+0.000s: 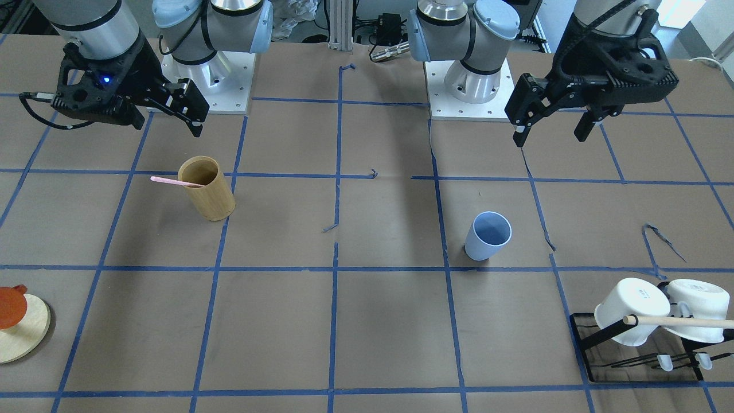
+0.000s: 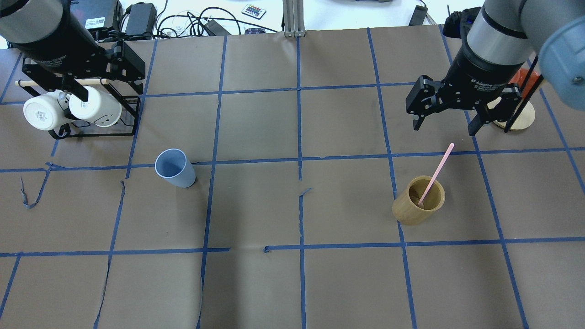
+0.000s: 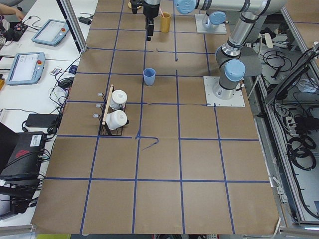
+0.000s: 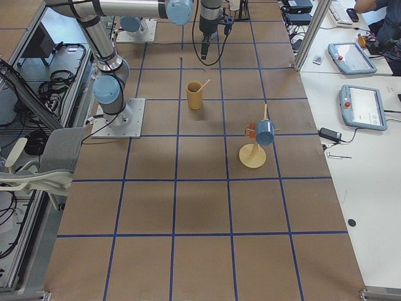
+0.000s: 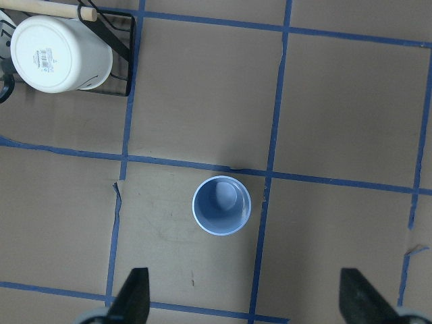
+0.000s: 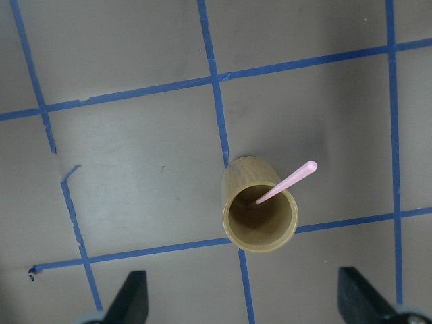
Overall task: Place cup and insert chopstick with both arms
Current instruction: 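Move the left gripper toward the light-blue cup while the right gripper hovers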
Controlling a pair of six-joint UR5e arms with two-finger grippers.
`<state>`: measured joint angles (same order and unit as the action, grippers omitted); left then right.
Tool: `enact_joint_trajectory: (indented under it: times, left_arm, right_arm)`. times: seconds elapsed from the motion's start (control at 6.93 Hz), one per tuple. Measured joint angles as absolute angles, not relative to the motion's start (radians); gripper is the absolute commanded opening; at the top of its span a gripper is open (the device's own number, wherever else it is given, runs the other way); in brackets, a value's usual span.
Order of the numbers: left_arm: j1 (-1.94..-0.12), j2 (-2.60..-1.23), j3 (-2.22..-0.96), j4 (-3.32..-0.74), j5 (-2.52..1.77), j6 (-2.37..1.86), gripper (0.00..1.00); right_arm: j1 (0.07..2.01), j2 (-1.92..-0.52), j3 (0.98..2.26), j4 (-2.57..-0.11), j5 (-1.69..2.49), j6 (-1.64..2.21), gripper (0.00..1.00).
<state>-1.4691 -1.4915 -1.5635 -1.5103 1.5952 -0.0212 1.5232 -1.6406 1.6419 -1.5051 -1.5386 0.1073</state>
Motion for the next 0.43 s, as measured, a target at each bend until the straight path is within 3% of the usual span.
enact_joint_trajectory:
  times: [0.43]
  left_arm:
    - [-1.468, -1.488, -1.566, -1.509, 1.596, -0.018, 1.00]
  right_arm:
    - [1.525, -1.640, 1.642, -1.511, -1.535, 0.111, 1.00]
